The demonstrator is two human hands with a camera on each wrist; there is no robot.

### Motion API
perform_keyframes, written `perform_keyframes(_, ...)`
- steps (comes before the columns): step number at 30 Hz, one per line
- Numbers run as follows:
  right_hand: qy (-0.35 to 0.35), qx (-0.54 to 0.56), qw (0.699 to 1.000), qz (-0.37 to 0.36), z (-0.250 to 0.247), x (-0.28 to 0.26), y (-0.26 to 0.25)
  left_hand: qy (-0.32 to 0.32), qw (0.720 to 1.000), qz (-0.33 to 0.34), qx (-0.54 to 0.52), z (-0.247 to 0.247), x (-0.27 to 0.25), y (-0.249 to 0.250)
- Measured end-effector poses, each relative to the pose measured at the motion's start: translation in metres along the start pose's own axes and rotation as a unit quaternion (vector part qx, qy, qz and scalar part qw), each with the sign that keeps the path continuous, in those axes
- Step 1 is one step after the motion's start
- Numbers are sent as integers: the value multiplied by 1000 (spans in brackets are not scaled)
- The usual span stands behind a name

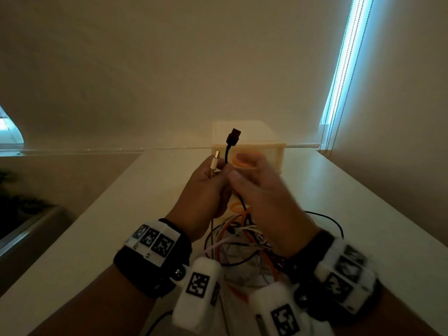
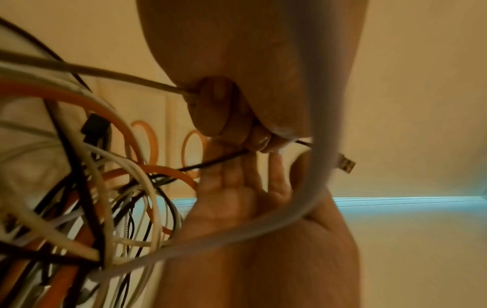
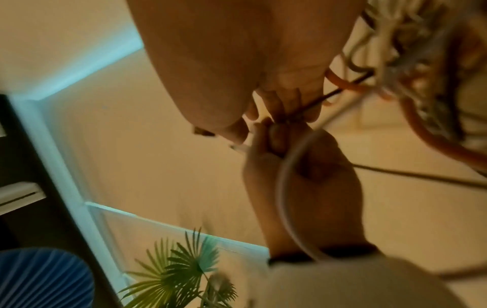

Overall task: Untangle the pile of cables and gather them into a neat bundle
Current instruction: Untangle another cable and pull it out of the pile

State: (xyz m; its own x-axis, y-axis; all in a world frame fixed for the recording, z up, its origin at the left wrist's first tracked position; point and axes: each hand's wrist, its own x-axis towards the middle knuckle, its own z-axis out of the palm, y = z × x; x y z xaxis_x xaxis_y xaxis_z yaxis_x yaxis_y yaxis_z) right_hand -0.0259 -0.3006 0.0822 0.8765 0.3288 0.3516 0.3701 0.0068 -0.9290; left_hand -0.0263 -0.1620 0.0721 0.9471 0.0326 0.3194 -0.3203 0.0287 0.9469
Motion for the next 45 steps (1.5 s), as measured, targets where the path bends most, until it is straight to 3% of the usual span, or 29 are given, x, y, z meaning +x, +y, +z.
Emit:
perform_keyframes(2,-8,14,1000,12,17,3,17,-12,1000,-11,12,-3,-1,-1)
perform_keyframes(7,92,-58,992,-70,14,10,19,34,999,-15,-13,-13,-1,13)
perform_keyframes(11,137,-4,990,-27,2,16,0,59,994,-1,-97,-24,12,46)
perform_keyframes(15,120,55,991,-18,-12,18,-14,19,978,46,-205,-44,19,92)
perform_keyframes(20,84,126,988,-39,-13,9,-15,-68,929,118,-344,-70,16,112)
perform_keyframes(24,78,123,989,-38,-13,6,-12,-87,954,24,-285,-59,17,97)
perform_keyframes(29,77,47,995,-47,-10,4,-4,-88,988,-75,-103,-23,9,69)
perform_keyframes(32,79,10,994,-73,-7,1,-8,-125,989,-78,-4,-5,5,59)
perform_keyframes(36,86,-16,992,-97,-10,1,-11,-131,983,-29,123,2,4,54)
perform_keyframes(40,34,6,996,-81,-7,2,-7,-93,989,4,114,0,4,56)
perform_keyframes(43,5,-55,996,-68,-8,0,9,22,999,30,-26,-16,12,64)
perform_keyframes(45,5,-106,993,-48,-13,3,21,74,988,50,-123,-31,16,76)
